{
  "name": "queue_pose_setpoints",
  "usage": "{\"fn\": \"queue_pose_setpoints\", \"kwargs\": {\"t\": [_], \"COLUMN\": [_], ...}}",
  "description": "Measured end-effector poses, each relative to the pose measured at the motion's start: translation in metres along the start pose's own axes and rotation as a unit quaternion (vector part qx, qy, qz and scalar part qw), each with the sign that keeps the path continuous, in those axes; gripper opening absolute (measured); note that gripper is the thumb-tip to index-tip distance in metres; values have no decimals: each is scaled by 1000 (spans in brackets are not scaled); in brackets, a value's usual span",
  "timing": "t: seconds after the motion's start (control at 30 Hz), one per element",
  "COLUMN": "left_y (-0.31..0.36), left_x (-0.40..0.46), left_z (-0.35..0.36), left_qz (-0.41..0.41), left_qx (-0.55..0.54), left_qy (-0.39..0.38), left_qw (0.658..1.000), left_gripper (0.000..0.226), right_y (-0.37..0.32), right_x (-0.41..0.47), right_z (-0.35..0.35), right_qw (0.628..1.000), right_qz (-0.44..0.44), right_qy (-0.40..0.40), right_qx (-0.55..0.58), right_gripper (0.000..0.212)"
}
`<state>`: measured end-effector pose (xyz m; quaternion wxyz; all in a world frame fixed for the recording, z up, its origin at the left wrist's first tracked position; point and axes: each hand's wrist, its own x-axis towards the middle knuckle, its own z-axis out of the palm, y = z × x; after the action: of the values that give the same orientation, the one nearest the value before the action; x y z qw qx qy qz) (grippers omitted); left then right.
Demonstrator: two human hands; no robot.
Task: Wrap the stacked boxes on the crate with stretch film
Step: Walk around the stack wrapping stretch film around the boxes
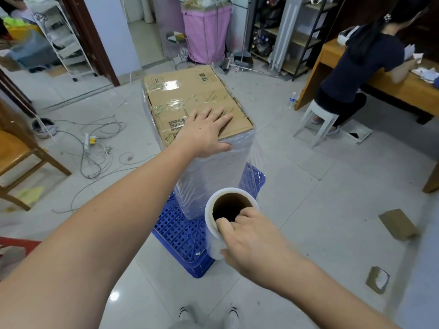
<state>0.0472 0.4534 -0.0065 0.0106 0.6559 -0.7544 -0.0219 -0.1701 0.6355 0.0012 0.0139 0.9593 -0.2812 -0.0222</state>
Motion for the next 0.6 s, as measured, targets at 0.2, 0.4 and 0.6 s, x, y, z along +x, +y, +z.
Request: {"fn": "queue_pose_setpoints", "kwargs": {"t": [0.2, 0.4, 0.6], "left_y": [-3, -22, -79], "left_x": [-1, 2, -14], "left_z": [1, -11, -41], "left_qz": [14, 83, 301], "left_qx": [-13, -96, -61], "left_qy": [1, -22, -142], "left_qw": [1000, 992, 941], "left_gripper": [98, 101, 106], "right_y": [-33, -53, -74], "right_x": [34, 51, 82], "right_z": [-17, -26, -20], "right_qw": [962, 927, 883], "right_qz": [266, 370, 469], "right_qy": [-7, -26, -1], "right_qx": [57, 56, 19], "right_gripper": [53, 27, 37]}}
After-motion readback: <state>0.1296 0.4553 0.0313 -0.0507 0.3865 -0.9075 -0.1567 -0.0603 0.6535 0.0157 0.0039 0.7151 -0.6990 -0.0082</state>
